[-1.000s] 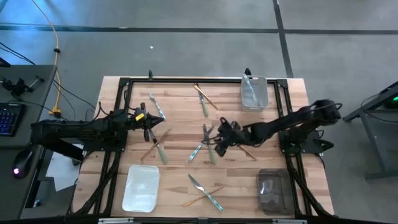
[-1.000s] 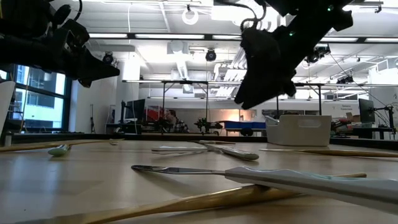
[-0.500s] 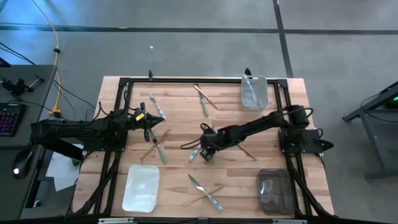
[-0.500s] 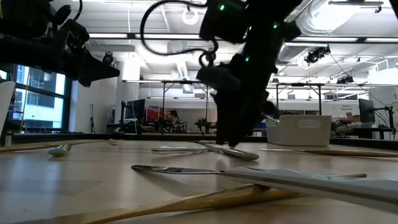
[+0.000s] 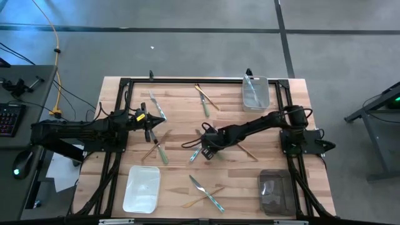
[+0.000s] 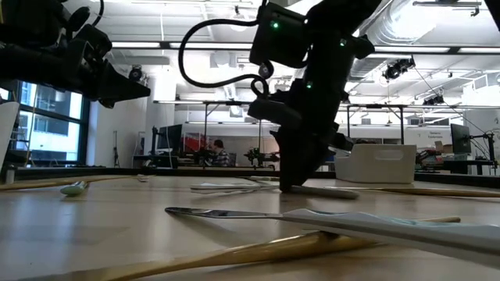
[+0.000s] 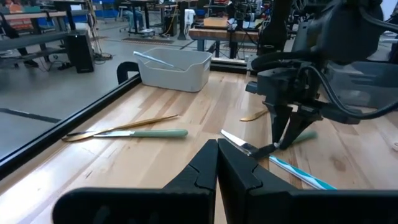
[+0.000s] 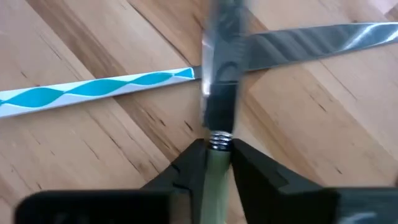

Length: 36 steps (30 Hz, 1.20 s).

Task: Sort silverware by color (type)
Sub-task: Put the green table knife into the black bin

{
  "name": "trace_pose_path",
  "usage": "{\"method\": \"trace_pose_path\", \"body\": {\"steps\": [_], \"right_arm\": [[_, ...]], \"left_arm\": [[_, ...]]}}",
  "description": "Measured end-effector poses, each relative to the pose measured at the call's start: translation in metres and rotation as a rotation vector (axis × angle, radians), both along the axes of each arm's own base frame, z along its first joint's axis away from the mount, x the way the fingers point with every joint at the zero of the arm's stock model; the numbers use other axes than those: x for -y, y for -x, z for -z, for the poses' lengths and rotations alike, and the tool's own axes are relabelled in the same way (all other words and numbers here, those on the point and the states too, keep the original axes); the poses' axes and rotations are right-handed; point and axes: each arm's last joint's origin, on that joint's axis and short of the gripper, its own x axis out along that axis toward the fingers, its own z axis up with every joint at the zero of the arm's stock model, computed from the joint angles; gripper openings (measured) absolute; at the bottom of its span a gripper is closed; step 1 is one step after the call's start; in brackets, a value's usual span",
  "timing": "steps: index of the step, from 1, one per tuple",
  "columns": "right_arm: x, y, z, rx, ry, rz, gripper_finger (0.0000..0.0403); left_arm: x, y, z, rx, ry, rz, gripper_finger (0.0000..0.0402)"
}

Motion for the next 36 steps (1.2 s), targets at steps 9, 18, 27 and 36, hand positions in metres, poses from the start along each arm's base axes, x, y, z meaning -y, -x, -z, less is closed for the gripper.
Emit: {"method": "trace_pose_path", "body": {"steps": [9, 18, 27, 36], "right_arm": [[0.001, 0.006, -0.011, 0.009, -0.041, -0.036, 0.0018], [-0.007, 0.029, -0.057, 0.019, -0.076, 0.012, 0.0016], [-0.05, 0.061, -0.108, 0.114, -0.192, 0.069, 0.0015], [-0.12, 0.125, -0.137, -0.005, -0.399, 0.199, 0.0015]], "left_arm": [[0.0, 0.0, 0.001, -0.015, 0.002, 0.001, 0.0], [0.0, 0.001, 0.007, -0.057, 0.001, 0.003, 0.0], [0.0, 0.002, 0.011, -0.074, -0.003, 0.005, 0.0], [0.001, 0.002, 0.011, -0.076, -0.005, 0.008, 0.0]]}}
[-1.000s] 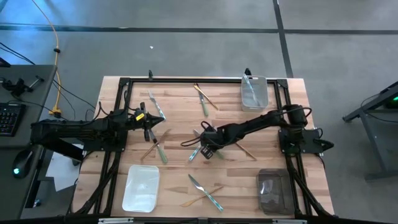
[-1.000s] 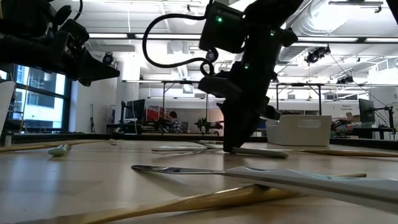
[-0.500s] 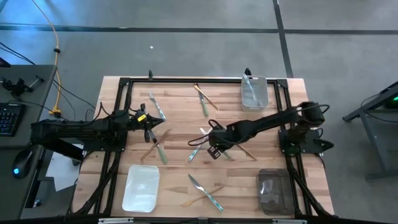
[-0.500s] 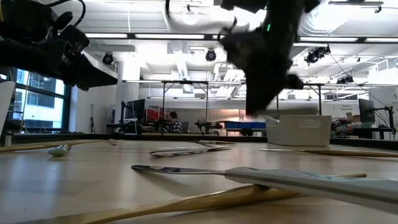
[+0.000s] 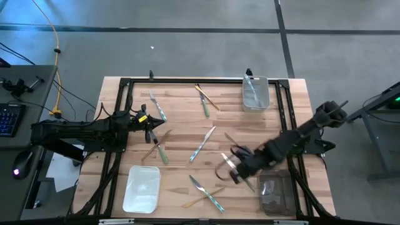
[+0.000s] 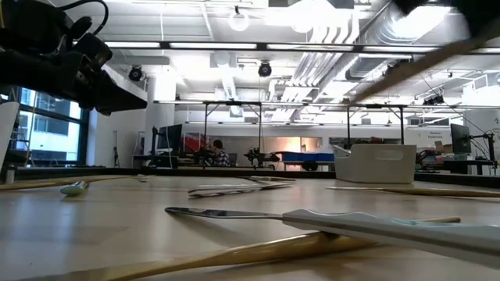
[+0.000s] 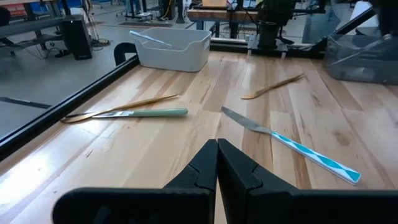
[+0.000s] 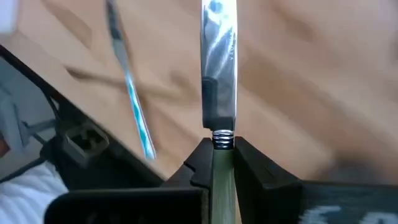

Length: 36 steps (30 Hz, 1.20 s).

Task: Sort silverware by color (type)
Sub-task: Put the green table knife into the black bin

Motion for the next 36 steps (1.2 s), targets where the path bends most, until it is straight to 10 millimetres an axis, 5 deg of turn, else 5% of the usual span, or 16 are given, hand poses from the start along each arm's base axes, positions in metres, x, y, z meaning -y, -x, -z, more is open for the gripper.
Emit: {"method": "trace_pose_path", "body": {"steps": [6, 16, 29, 36], "right_arm": [[-0.042, 0.047, 0.001, -0.21, -0.07, 0.115, 0.0015], [-0.085, 0.107, 0.003, -0.308, -0.065, 0.159, 0.0015], [-0.086, 0.113, 0.003, -0.358, -0.063, 0.151, 0.0015], [-0.087, 0.112, -0.032, -0.363, -0.062, 0.15, 0.0015]], "left_arm": [[0.0, 0.0, 0.0, -0.001, 0.0, 0.001, 0.0], [0.0, 0.001, 0.004, -0.035, 0.007, 0.001, 0.0], [0.0, 0.002, 0.007, -0.074, 0.017, -0.001, 0.0], [0.0, 0.002, 0.008, -0.077, 0.018, -0.001, 0.0]]}}
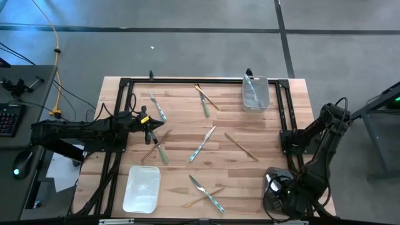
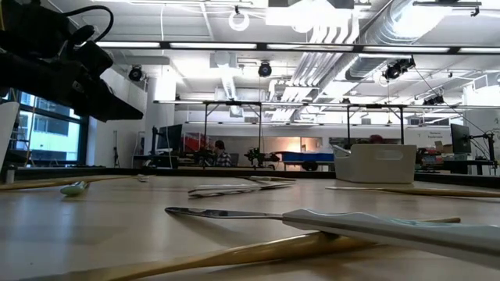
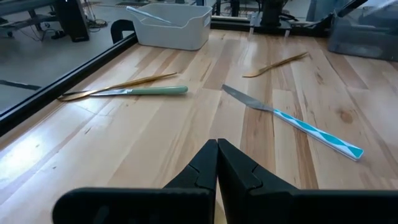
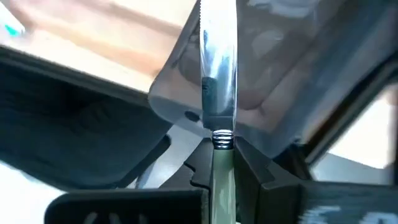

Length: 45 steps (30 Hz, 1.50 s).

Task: Sort silverware by color (type)
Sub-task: Put the green table knife into the black bin

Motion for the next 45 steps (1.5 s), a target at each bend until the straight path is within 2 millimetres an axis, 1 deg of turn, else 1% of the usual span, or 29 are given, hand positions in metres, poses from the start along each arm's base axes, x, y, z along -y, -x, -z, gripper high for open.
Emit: {"method": "trace_pose_path", "body": {"steps": [3, 6, 11, 14, 18, 23, 25, 31, 38, 45], "right_arm": [[0.003, 0.001, -0.01, -0.042, 0.064, 0.001, 0.0015], [0.005, 0.002, -0.008, -0.065, 0.102, -0.002, 0.0015], [0.001, 0.001, 0.016, -0.1, 0.125, -0.017, 0.0015], [0.004, 0.004, 0.033, -0.147, 0.144, -0.014, 0.0015], [0.009, 0.005, 0.052, -0.162, 0.171, -0.021, 0.0015], [0.013, 0.002, 0.071, -0.112, 0.177, -0.052, 0.0015], [0.016, 0.001, 0.076, -0.083, 0.21, -0.054, 0.0015], [0.021, -0.003, 0.084, -0.03, 0.244, -0.077, 0.0015], [0.013, -0.007, 0.087, 0.043, 0.157, -0.179, 0.0015], [0.008, 0.003, 0.087, -0.003, 0.124, -0.243, 0.0015]], "left_arm": [[0.0, 0.0, 0.0, -0.001, 0.0, 0.0, 0.0], [0.0, 0.0, 0.001, -0.011, 0.001, 0.0, 0.0], [0.0, 0.001, 0.003, -0.028, 0.003, 0.001, 0.0], [0.0, 0.001, 0.002, -0.027, 0.001, 0.001, 0.0], [0.0, 0.001, 0.002, -0.027, 0.002, 0.001, 0.0], [0.0, 0.001, 0.003, -0.025, 0.012, -0.002, 0.0], [0.0, 0.001, 0.002, -0.024, 0.013, -0.003, 0.0], [0.0, 0.001, 0.003, -0.023, 0.022, -0.005, 0.0], [0.0, 0.001, 0.004, -0.03, 0.039, -0.011, 0.0], [0.0, 0.002, 0.005, -0.041, 0.048, -0.018, 0.0]]}}
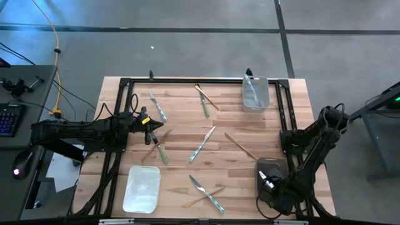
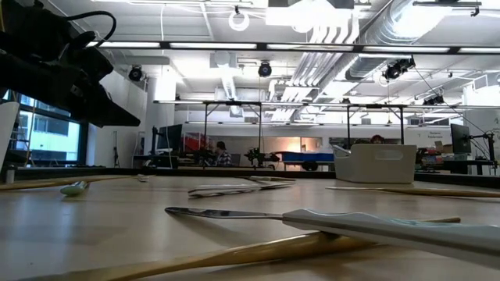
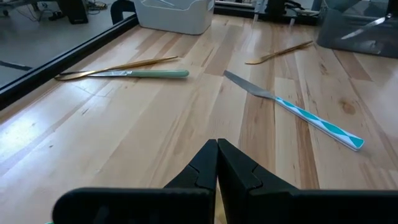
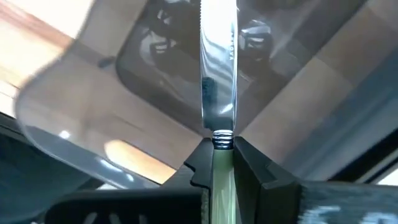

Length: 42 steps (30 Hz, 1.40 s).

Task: Sort silverware by color (type)
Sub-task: Put the green table knife into the black bin, then put the gold table knife into the white bin

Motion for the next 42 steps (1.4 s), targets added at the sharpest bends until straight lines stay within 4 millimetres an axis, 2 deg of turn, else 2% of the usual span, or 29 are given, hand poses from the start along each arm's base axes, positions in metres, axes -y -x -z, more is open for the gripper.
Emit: {"method": "trace_pose_path", "body": {"steps": [10, 20, 24, 29, 35, 42], "right_arm": [[0.006, 0.007, 0.001, 0.025, 0.127, 0.068, 0.002], [0.008, 0.007, 0.0, 0.03, 0.146, 0.087, 0.0099], [0.008, 0.006, 0.0, 0.05, 0.155, 0.072, 0.011], [0.01, -0.002, -0.005, 0.171, 0.208, 0.012, 0.0087], [0.026, -0.021, -0.001, 0.398, 0.413, -0.115, 0.0012], [0.048, -0.05, 0.022, 0.6, 0.602, -0.264, 0.0003]], "left_arm": [[0.0, 0.0, 0.0, 0.003, 0.002, -0.001, 0.0], [0.0, 0.0, 0.0, 0.01, 0.024, -0.009, 0.0], [0.0, 0.0, 0.0, 0.009, 0.024, -0.009, 0.0], [0.0, 0.0, 0.0, 0.002, -0.005, 0.012, 0.0], [0.003, -0.001, -0.001, 0.007, -0.009, 0.112, 0.0], [0.003, -0.002, -0.003, 0.024, -0.037, 0.125, 0.0]]}}
